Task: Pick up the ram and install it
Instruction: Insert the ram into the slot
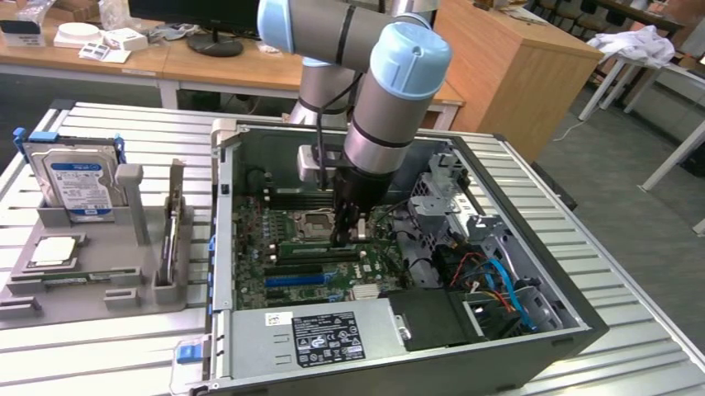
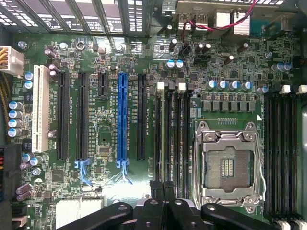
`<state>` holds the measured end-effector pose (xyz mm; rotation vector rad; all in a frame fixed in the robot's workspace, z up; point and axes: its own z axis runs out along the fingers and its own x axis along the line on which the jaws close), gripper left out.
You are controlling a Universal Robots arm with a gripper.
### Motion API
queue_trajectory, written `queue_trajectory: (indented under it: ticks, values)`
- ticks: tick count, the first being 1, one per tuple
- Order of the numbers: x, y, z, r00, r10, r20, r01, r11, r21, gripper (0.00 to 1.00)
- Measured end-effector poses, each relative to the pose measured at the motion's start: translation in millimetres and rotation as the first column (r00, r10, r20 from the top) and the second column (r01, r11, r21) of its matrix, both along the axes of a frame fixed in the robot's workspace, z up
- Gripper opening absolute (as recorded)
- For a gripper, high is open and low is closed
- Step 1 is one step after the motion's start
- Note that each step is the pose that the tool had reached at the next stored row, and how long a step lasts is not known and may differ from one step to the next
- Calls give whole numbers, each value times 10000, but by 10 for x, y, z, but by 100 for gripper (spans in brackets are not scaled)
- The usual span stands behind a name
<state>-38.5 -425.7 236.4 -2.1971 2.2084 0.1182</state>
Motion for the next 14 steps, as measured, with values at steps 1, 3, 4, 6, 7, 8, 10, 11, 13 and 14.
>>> queue_trajectory:
  ticks: [1, 3, 4, 6, 7, 8, 10, 11, 13, 14]
  values:
    - [0, 0, 0, 10000, -1, 0, 1, 10000, -1, 11]
    - [0, 0, 0, 10000, -1, -1, 1, 10000, -1, 11]
    - [0, 0, 0, 10000, 0, 0, 0, 10000, -1, 11]
    - [0, 0, -1, 10000, 0, 0, 0, 10000, 0, 11]
    - [0, 0, 0, 10000, 0, 0, 0, 10000, 0, 11]
    - [0, 0, -1, 10000, 0, 1, 0, 10000, 1, 11]
    - [-2, 0, -1, 10000, 2, 0, -2, 10000, 0, 11]
    - [-3, 0, -1, 10000, 0, 0, 0, 10000, 1, 11]
    - [-3, -4, -1, 10000, 0, 0, 0, 10000, 1, 11]
    - [-3, -4, 0, 10000, 0, 0, 0, 10000, 0, 11]
